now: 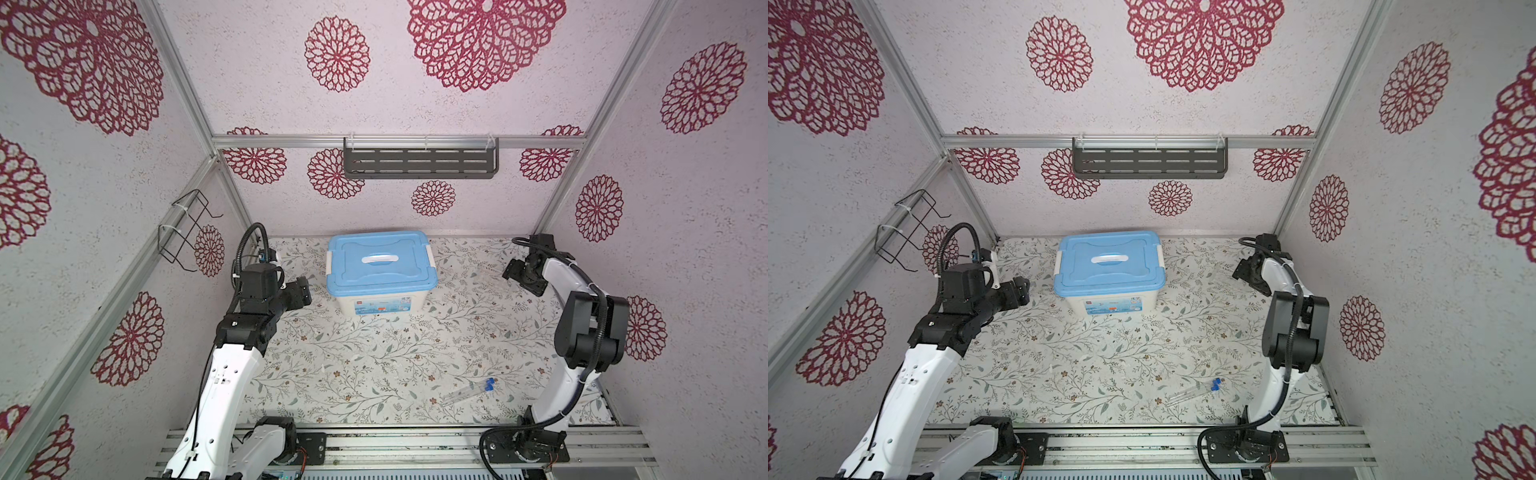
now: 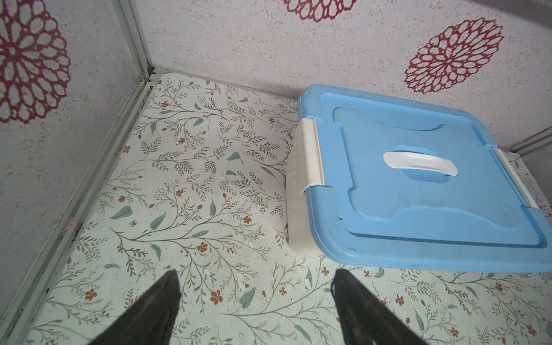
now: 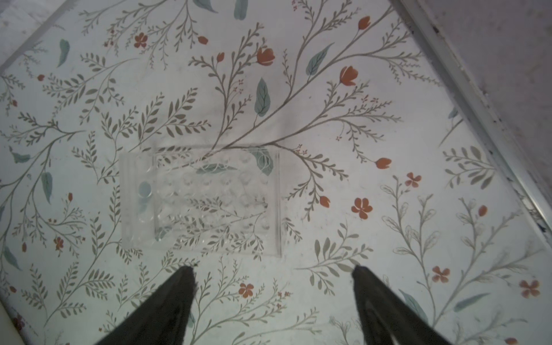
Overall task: Organize the chemistry lab equipment
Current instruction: 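Release the latches and draw both grippers back from the bin, then move the right gripper over the clear plastic tray on the table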
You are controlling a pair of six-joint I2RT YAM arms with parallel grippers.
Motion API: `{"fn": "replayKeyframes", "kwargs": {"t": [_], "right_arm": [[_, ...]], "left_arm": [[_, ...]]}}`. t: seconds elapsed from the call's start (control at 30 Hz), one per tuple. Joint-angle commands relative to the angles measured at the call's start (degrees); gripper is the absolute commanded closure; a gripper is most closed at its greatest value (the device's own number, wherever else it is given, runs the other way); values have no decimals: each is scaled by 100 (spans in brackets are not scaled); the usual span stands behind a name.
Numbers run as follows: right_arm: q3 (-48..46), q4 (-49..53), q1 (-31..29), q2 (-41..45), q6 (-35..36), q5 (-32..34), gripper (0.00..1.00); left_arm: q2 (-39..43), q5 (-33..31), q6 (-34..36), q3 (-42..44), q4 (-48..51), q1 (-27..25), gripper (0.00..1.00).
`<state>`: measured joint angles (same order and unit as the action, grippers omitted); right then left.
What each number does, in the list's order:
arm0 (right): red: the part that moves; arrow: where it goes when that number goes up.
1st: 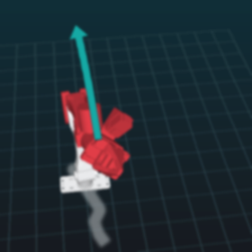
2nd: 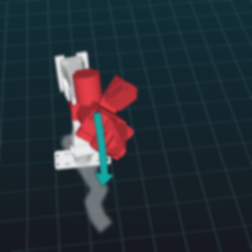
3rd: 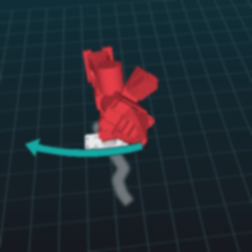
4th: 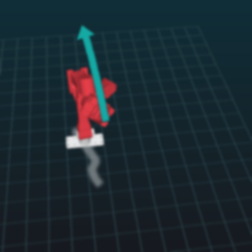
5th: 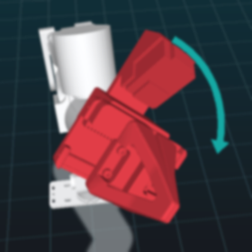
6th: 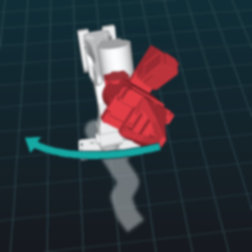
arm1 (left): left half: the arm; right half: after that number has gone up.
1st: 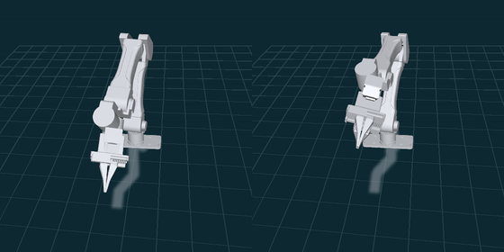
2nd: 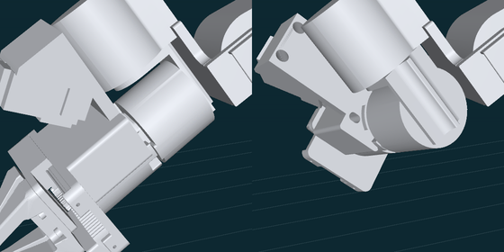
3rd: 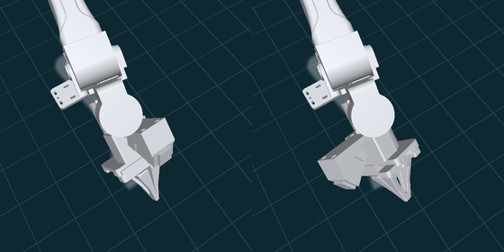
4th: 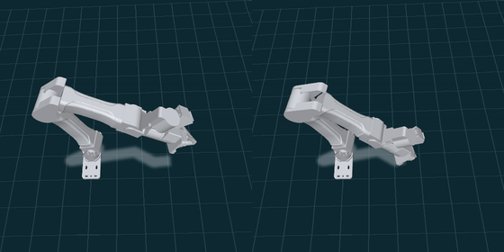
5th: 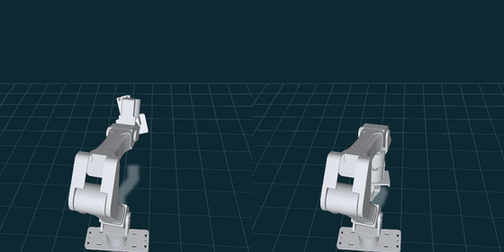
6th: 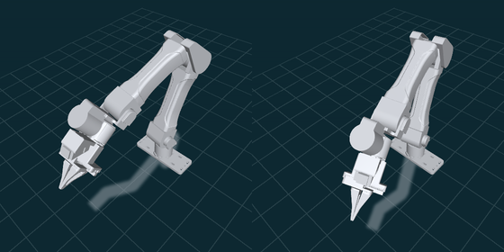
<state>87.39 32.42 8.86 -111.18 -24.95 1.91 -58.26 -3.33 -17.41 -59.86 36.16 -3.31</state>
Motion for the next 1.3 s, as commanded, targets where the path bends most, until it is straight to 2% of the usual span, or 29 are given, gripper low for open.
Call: {"fn": "replayKeyframes", "kwargs": {"t": [0.0, 0.1, 0.27, 0.43, 0.5, 0.57, 0.67, 0.73, 0.8, 0.9, 1.0, 1.03, 1.07, 1.17, 1.27], "right_arm": [[155, -102, 171, -56, -1, -406, 31], [147, -114, 173, -200, 75, -685, 41], [85, -174, 186, -393, 121, -1017, 63], [64, -167, 194, -483, 211, -1069, 65], [116, -88, 188, -488, 387, -1043, 59], [179, -26, 187, -407, 744, -1005, 46], [265, -113, 220, -304, 1153, -673, 32], [485, -177, 257, -343, 1398, -596, 27], [583, -495, 237, -375, 1749, -888, 24], [516, -1070, 8, -338, 2931, -1317, 23], [314, -1503, -248, -287, 4434, -1704, 20], [216, -1663, -294, -299, 4816, -1790, 6], [108, -1873, -319, -326, 5063, -1887, 1], [-59, -2244, -324, -422, 5464, -2095, 1], [607, -1401, -325, -866, 5919, -2436, 1]], "left_arm": [[143, -81, 39, 92, -171, 32, 16], [175, -147, 60, 166, -179, 32, 16], [122, -83, 31, 202, -249, 32, 16], [87, -56, 28, 194, -254, 32, 16], [95, -63, 32, 201, -246, 35, 16], [113, -55, 29, 202, -232, 32, 16], [144, -24, -3, 228, -241, 33, 16], [153, 0, -21, 237, -250, 32, 16], [164, 10, -33, 229, -224, 35, 16], [216, 5, -91, 276, -215, 36, 16], [277, 28, -160, 345, -229, 32, 16], [293, 40, -166, 362, -224, 33, 16], [302, 52, -156, 369, -224, 34, 16], [311, 33, -102, 337, -127, 32, 16], [305, -96, -35, 279, 41, 33, 16]]}}
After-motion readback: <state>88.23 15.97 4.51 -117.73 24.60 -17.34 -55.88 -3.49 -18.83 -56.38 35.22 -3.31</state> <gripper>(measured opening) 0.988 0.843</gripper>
